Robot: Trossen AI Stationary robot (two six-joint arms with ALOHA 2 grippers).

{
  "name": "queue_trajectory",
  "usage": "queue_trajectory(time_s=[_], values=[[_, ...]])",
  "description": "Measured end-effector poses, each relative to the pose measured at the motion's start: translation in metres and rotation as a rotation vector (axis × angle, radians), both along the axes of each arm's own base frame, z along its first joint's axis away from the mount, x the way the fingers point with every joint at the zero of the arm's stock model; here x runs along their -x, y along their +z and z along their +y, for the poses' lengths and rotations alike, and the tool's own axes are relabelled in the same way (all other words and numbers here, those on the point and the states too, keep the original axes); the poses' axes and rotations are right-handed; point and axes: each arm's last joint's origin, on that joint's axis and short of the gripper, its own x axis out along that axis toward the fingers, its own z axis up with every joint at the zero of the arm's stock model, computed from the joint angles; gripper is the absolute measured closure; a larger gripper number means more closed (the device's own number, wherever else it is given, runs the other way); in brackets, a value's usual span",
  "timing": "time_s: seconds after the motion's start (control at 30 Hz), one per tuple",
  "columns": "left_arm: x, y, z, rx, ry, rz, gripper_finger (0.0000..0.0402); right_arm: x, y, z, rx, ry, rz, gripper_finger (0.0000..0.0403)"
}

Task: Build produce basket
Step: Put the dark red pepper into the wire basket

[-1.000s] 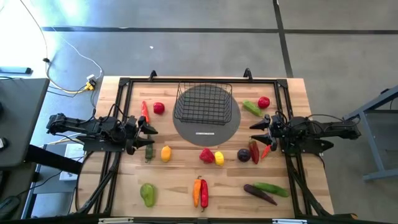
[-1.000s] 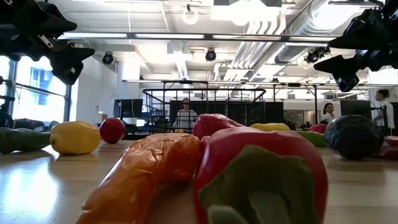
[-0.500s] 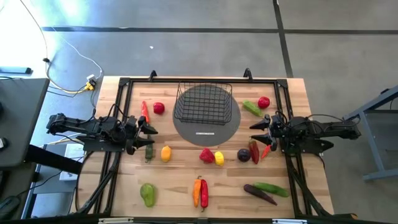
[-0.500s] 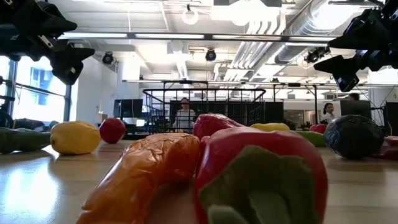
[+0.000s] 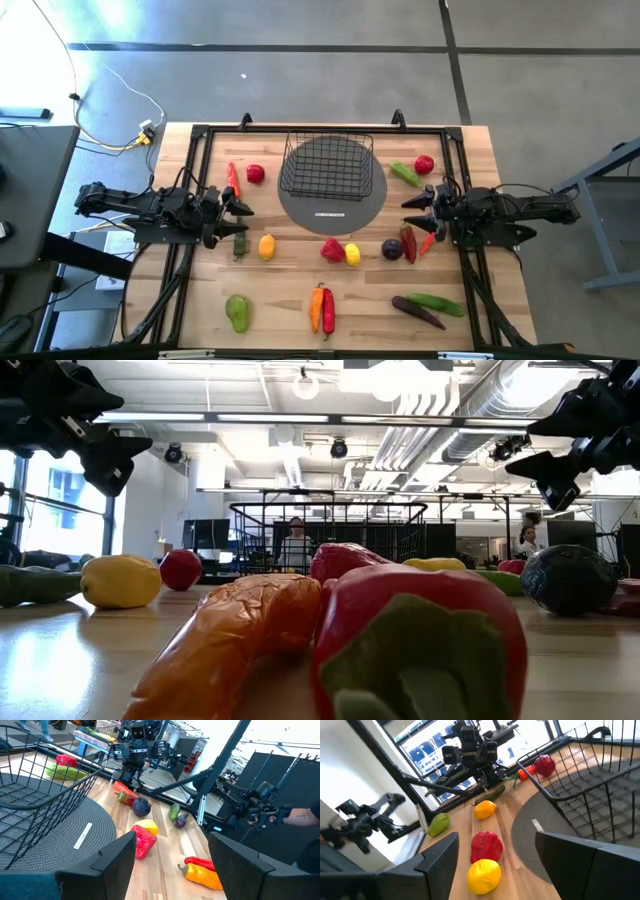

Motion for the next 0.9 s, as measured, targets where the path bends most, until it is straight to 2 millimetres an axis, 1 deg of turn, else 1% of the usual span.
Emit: queue_trajectory(time_s=[0.2, 0.4, 0.53, 0.6, 0.7, 0.77, 0.9], values=[[0.000, 0.000, 0.000, 0.000, 0.000, 0.000, 0.0161, 0.000, 0.000, 0.000, -0.256, -0.019, 0.001, 0.0155], [0.000, 0.000, 0.000, 0.027, 0.001, 0.000, 0.0161, 0.000, 0.001, -0.001, -0.388, -0.053, -0.004, 0.0155], [0.000, 0.000, 0.000, 0.025, 0.001, 0.000, 0.0161, 0.000, 0.001, -0.001, -0.407, -0.053, -0.011, 0.0155], [0.000, 0.000, 0.000, 0.036, 0.002, 0.000, 0.0161, 0.000, 0.005, -0.001, -0.419, -0.047, -0.045, 0.0155], [0.000, 0.001, 0.000, 0.142, 0.004, -0.005, 0.0161, 0.000, 0.012, -0.001, -0.451, -0.030, -0.123, 0.0155], [0.000, 0.001, 0.000, 0.209, 0.006, -0.003, 0.0161, 0.001, 0.017, -0.001, -0.475, -0.025, -0.146, 0.0155], [0.000, 0.001, 0.000, 0.268, 0.007, -0.002, 0.0161, 0.004, 0.030, -0.001, -0.523, -0.018, -0.173, 0.0155]])
